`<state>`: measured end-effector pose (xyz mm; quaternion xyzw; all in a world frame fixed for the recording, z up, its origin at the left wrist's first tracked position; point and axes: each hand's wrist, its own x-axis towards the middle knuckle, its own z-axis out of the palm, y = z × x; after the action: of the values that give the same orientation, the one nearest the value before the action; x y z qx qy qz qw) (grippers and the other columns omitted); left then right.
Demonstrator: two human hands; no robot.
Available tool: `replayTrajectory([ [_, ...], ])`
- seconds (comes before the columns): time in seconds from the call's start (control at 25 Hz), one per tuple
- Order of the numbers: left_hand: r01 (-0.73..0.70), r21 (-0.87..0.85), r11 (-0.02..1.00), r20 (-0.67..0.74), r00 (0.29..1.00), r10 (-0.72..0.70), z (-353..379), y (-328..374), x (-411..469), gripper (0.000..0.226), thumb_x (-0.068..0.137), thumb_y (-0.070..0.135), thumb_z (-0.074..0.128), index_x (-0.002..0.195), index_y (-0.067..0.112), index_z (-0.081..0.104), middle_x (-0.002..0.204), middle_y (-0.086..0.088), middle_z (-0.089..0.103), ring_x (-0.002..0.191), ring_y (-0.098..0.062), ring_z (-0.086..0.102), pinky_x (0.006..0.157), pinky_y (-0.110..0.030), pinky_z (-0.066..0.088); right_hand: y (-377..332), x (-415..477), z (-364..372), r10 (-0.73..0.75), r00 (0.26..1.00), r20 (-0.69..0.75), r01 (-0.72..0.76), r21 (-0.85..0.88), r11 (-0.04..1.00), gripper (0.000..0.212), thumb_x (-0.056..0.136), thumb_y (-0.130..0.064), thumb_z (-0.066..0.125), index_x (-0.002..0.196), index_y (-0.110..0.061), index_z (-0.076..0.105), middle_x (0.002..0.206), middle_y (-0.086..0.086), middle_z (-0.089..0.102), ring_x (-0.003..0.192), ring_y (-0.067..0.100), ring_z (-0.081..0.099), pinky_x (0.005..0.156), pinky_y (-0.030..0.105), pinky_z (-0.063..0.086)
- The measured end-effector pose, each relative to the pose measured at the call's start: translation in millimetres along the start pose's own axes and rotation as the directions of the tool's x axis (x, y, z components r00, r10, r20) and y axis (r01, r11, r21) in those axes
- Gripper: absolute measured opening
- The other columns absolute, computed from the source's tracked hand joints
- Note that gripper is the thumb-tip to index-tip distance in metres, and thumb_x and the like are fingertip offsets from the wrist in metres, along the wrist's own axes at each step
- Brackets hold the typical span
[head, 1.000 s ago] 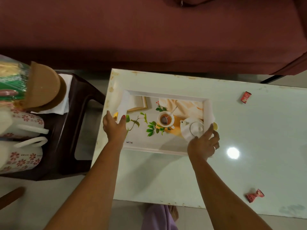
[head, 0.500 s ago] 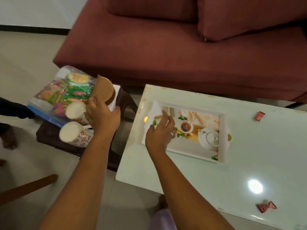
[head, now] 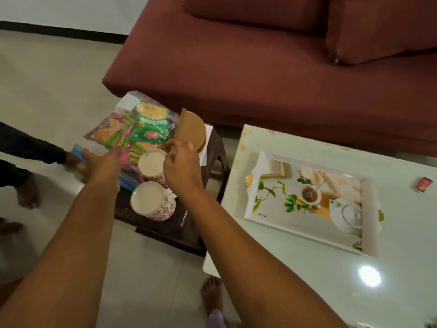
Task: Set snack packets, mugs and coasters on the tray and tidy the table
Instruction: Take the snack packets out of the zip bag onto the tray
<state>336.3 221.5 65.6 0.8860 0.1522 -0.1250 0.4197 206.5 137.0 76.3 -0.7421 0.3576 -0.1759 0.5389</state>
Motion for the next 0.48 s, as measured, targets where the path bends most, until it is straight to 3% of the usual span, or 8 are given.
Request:
replayTrajectory([
  [0.04, 0.121, -0.104, 0.987, 0.036, 0.992, -0.118, 0, -7, 15, 0.091, 0.080, 0.048, 0.065, 0.149, 0.023, 0.012, 0.154, -0.011, 0.020, 0.138, -0.031, 0.027, 0.110, -0.040, 0.031, -6, 9, 12, -0.007, 0.999, 0.041, 0.008, -0.029, 1.000, 0.034, 0.090, -0.005, 0.046, 0.123, -0.006, 0.054, 0.128, 0.015, 0.047, 0.114, 0.029, 0.049, 0.095, 0.036, 0.044],
  [0.12, 0.232, -0.152, 0.961, 0.087, 0.971, -0.221, 1, -21, 44, 0.104, 0.071, 0.056, 0.071, 0.148, 0.020, 0.011, 0.151, -0.013, 0.026, 0.137, -0.032, 0.030, 0.111, -0.041, 0.030, -17, 28, 33, -0.022, 0.996, 0.091, 0.032, -0.105, 0.994, 0.035, 0.090, -0.003, 0.047, 0.124, -0.004, 0.054, 0.129, 0.016, 0.048, 0.118, 0.031, 0.047, 0.102, 0.043, 0.040],
  [0.28, 0.294, -0.232, 0.927, 0.313, 0.925, -0.215, 14, -38, 86, 0.097, 0.070, 0.048, 0.076, 0.144, 0.015, 0.023, 0.146, -0.011, 0.040, 0.131, -0.028, 0.041, 0.111, -0.040, 0.034, -26, 68, 59, -0.032, 0.994, 0.102, 0.055, -0.226, 0.973, 0.036, 0.089, -0.004, 0.048, 0.124, -0.003, 0.055, 0.129, 0.016, 0.051, 0.118, 0.030, 0.049, 0.101, 0.042, 0.041],
  [0.4, 0.343, -0.262, 0.902, 0.242, 0.928, -0.283, 28, -45, 102, 0.098, 0.066, 0.043, 0.080, 0.141, 0.015, 0.025, 0.142, -0.013, 0.043, 0.128, -0.031, 0.044, 0.106, -0.046, 0.041, -23, 85, 74, 0.006, 0.995, 0.102, 0.019, -0.242, 0.970, 0.039, 0.088, -0.003, 0.048, 0.126, -0.004, 0.054, 0.131, 0.016, 0.050, 0.121, 0.029, 0.047, 0.101, 0.038, 0.040],
  [0.48, 0.386, -0.247, 0.889, 0.278, 0.907, -0.317, 37, -49, 105, 0.099, 0.063, 0.048, 0.081, 0.141, 0.013, 0.031, 0.144, -0.012, 0.042, 0.131, -0.031, 0.041, 0.108, -0.047, 0.038, -16, 88, 81, 0.046, 0.991, 0.126, -0.014, -0.249, 0.968, 0.039, 0.088, -0.004, 0.048, 0.126, -0.003, 0.054, 0.131, 0.017, 0.050, 0.122, 0.029, 0.045, 0.101, 0.037, 0.037],
])
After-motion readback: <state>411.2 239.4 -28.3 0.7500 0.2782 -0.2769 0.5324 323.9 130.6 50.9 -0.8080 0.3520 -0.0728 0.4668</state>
